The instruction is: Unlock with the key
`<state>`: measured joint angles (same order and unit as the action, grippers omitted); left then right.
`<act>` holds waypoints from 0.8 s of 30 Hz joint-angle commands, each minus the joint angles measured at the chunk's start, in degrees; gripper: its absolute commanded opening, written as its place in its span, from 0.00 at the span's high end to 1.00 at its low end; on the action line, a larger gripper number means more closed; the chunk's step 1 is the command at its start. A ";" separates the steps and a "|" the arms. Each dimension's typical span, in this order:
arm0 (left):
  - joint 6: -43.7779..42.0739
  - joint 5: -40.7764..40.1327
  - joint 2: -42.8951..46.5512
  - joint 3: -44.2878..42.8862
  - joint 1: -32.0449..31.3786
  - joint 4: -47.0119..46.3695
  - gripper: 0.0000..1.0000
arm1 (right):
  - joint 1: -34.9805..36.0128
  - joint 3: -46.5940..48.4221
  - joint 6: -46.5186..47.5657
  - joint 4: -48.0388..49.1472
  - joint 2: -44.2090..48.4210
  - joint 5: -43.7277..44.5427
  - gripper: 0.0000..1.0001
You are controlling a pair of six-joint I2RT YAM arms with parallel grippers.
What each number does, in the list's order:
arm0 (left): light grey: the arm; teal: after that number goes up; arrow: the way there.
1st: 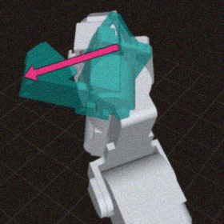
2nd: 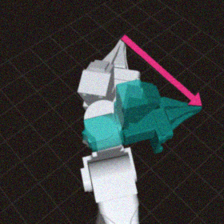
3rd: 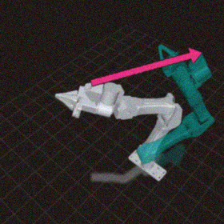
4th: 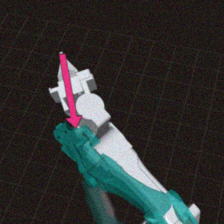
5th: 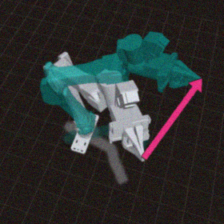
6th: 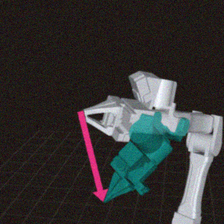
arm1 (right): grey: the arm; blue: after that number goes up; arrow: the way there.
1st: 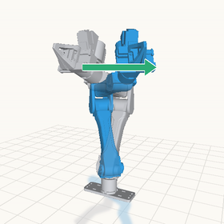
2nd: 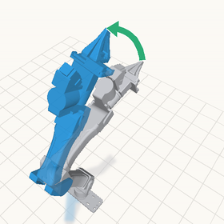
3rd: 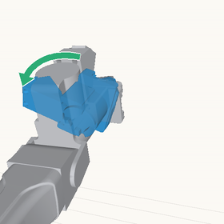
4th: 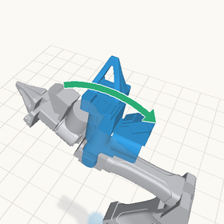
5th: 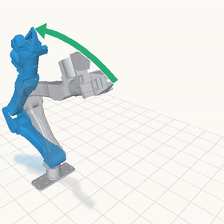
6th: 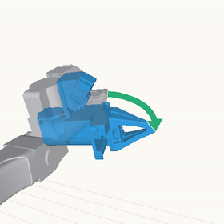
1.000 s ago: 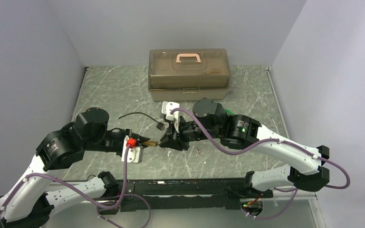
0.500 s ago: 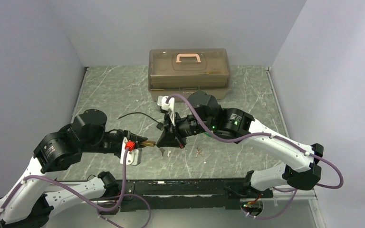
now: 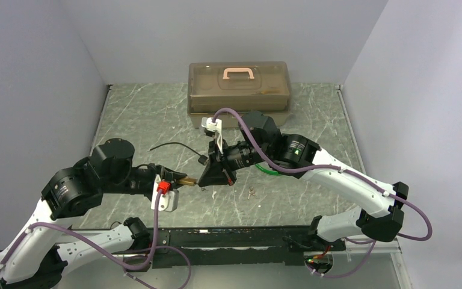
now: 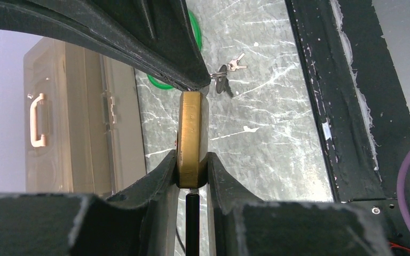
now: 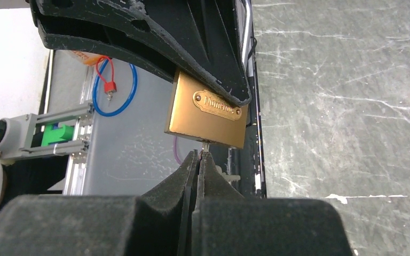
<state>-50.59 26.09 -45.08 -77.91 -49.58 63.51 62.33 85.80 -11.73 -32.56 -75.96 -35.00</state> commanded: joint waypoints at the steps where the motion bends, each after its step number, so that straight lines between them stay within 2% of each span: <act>1: -2.84 0.33 0.24 -4.29 0.06 -10.56 1.00 | 0.69 -0.41 -4.02 2.18 -0.50 -4.23 1.00; 2: -1.90 0.29 0.07 -4.61 0.04 -10.29 1.00 | 0.67 -0.03 -3.41 1.73 -0.46 -3.25 1.00; 4: 0.55 0.77 -0.38 -5.00 0.07 -9.37 1.00 | 0.53 1.83 -0.42 -1.32 -0.03 0.94 0.76; 7: 4.49 2.92 0.38 -2.75 0.39 -9.33 1.00 | 0.56 4.43 6.71 -5.15 2.53 7.75 0.57; 9: 6.56 4.67 0.84 -1.41 0.53 -9.09 1.00 | 0.67 2.88 10.05 -2.60 5.73 10.11 0.45; 12: 10.57 6.80 0.04 -0.70 1.13 -9.29 1.00 | 1.72 -0.49 14.42 2.87 10.19 12.19 0.33; 16: 15.49 10.75 -1.41 0.06 2.15 -9.04 1.00 | 4.59 -1.33 17.49 5.20 10.66 16.56 0.27; 24: 17.54 14.21 -5.87 -2.80 3.57 -5.74 1.00 | 7.76 -1.27 19.46 5.40 8.68 17.34 0.30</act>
<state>-35.53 35.97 -49.78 -77.52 -46.85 60.82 69.21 84.49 5.28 -29.39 -65.95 -19.55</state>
